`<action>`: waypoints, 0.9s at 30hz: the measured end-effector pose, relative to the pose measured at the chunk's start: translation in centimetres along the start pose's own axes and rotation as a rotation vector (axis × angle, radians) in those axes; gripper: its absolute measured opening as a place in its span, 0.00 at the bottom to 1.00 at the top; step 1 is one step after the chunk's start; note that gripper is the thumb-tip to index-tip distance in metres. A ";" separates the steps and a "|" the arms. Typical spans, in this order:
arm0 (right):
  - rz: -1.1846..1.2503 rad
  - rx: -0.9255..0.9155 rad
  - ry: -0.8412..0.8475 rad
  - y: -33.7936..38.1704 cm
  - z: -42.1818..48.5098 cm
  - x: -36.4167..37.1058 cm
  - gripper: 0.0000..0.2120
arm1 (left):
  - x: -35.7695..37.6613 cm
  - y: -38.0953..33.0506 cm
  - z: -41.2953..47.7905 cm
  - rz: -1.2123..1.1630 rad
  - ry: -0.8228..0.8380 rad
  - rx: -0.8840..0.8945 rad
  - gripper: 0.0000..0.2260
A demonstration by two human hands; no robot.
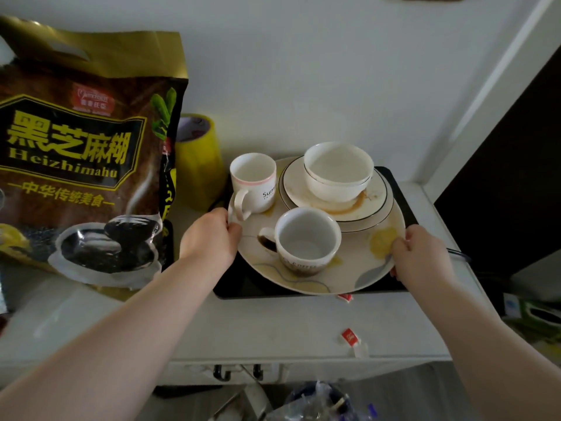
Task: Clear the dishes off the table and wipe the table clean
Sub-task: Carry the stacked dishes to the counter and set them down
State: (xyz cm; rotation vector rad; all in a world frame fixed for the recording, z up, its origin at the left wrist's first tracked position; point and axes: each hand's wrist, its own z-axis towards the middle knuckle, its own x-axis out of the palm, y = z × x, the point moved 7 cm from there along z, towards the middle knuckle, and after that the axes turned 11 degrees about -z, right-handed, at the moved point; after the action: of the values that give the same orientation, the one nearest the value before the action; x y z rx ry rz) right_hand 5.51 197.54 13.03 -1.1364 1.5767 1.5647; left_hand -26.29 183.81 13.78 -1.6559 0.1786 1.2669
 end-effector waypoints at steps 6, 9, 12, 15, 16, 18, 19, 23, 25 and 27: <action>-0.168 -0.033 0.018 0.3 0.4 -0.3 0.08 | 0.0 -0.2 0.2 0.073 0.003 -0.017 0.10; -0.364 -0.051 0.005 0.7 0.4 -1.0 0.10 | -0.1 -0.2 0.3 0.112 0.010 -0.024 0.09; -0.492 -0.052 0.025 1.2 0.4 -1.6 0.10 | -0.5 -0.7 0.5 0.217 0.060 -0.020 0.10; -0.552 -0.053 0.051 1.7 0.3 -2.2 0.14 | -1.2 -1.1 0.9 0.376 0.151 -0.070 0.16; -0.533 -0.032 0.049 1.5 0.1 -2.6 0.17 | -1.7 -1.2 1.0 0.437 0.164 -0.094 0.15; -0.497 0.001 0.004 1.3 -0.8 -3.7 0.19 | -3.2 -1.9 0.7 0.557 0.169 -0.099 0.09; -0.474 0.010 -0.033 1.1 -1.9 -4.4 0.18 | -4.0 -2.7 0.4 0.585 0.165 -0.069 0.09; -0.283 -0.025 -0.108 0.7 -6.6 -6.5 0.18 | -7.4 -9.0 -2.2 0.257 0.044 0.233 0.09; -0.233 0.005 -0.157 -0.2 -9.9 -7.3 0.20 | -7.9 -13.3 -5.0 -0.061 0.082 0.506 0.07; -0.197 0.043 -0.223 -1.4 -13.2 -7.6 0.21 | -7.6 -16.9 -8.8 -0.313 0.221 0.731 0.05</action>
State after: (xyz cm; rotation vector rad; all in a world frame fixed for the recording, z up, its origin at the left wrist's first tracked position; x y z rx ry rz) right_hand 11.74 185.64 20.43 -1.0219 1.3050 1.4643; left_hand -13.39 182.15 29.63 -1.1200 0.4406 0.6585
